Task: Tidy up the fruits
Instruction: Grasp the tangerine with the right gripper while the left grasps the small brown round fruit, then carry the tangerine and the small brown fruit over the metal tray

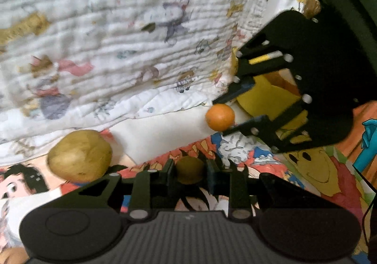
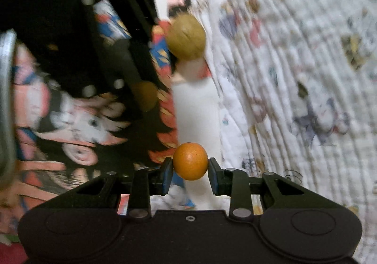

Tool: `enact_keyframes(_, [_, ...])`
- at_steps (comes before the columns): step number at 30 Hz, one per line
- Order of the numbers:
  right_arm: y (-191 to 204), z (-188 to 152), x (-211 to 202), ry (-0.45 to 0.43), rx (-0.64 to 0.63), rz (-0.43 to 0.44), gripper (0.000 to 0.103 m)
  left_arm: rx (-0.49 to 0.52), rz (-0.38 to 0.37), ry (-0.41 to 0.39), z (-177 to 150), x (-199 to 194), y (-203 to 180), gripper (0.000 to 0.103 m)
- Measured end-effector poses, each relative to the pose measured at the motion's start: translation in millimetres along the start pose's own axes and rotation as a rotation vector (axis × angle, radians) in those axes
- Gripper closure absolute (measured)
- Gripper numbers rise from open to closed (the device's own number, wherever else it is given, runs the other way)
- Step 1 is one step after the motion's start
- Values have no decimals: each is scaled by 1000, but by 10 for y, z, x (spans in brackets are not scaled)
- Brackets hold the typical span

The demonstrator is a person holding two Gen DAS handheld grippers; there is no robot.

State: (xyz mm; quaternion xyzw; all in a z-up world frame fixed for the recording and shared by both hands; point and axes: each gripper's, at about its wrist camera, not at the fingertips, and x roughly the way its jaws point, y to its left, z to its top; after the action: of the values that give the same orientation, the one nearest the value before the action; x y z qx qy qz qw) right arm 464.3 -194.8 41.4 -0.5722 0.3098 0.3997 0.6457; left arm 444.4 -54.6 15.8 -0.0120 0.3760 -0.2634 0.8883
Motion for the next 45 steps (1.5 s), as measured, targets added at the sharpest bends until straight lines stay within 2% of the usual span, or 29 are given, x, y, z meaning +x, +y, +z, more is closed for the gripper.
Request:
enact_keyframes(11, [829,97,-837,-177,39,69,70,-52,38,9,-365,-681,-230,72])
enact_keyframes(17, [1225,125,-1158,-208,40,101,70,-104,25,13,-587,-913,-366,72])
enact_keyframes(23, [1646,69,-1411,-222,43,148,70,-90,-23,-5,-798,-1135,-656,72])
enact_keyframes(29, [2055,-84,-1546,-218,60,182,70,-13,-62,3,-1058,-1305,-1051,72])
enact_keyframes(35, [2360,-226,-1637,-187,73,199,70,114,-71,28,-1311,-1402,-1413,72])
enact_keyframes(45, [2527,-329,-1648,-148,62,225,69,323,-86,120,-1578,-1360,-1816,72])
